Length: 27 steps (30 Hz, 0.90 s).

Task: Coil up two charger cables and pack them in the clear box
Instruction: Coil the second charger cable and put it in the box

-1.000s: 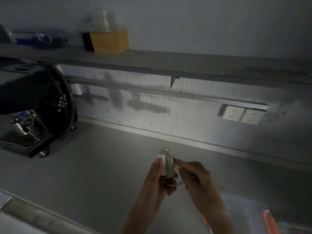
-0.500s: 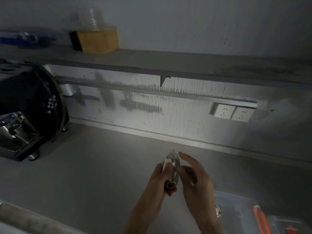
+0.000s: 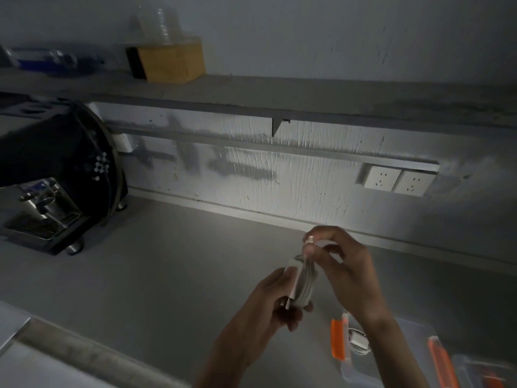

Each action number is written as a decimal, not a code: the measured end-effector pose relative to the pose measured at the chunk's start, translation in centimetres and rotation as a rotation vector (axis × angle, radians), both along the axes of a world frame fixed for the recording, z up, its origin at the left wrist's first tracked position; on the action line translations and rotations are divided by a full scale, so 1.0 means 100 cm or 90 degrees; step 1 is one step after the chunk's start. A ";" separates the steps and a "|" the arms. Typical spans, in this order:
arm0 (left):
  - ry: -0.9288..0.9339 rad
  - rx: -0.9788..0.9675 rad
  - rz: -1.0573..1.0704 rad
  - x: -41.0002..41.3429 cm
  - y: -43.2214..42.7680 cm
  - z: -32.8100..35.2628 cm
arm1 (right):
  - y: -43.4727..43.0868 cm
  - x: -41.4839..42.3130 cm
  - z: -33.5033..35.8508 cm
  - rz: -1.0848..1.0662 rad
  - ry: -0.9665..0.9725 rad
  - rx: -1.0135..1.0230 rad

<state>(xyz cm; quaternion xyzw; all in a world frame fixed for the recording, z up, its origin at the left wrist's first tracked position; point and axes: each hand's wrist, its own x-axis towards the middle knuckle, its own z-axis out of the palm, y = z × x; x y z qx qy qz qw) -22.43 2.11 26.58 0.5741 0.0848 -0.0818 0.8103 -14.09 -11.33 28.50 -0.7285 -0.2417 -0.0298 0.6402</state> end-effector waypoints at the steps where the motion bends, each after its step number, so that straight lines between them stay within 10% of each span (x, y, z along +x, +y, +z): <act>1: 0.000 0.000 -0.020 -0.002 0.001 0.003 | 0.000 0.002 0.001 0.023 0.043 0.033; 14: 0.155 -0.005 -0.156 0.005 0.003 -0.024 | -0.019 -0.020 -0.039 0.122 0.432 0.218; 21: 0.182 -0.087 -0.161 0.027 -0.018 -0.050 | -0.059 -0.042 -0.077 0.032 0.244 0.023; 27: 0.219 0.117 -0.255 0.047 -0.069 -0.050 | -0.092 -0.057 -0.079 -0.059 0.148 0.044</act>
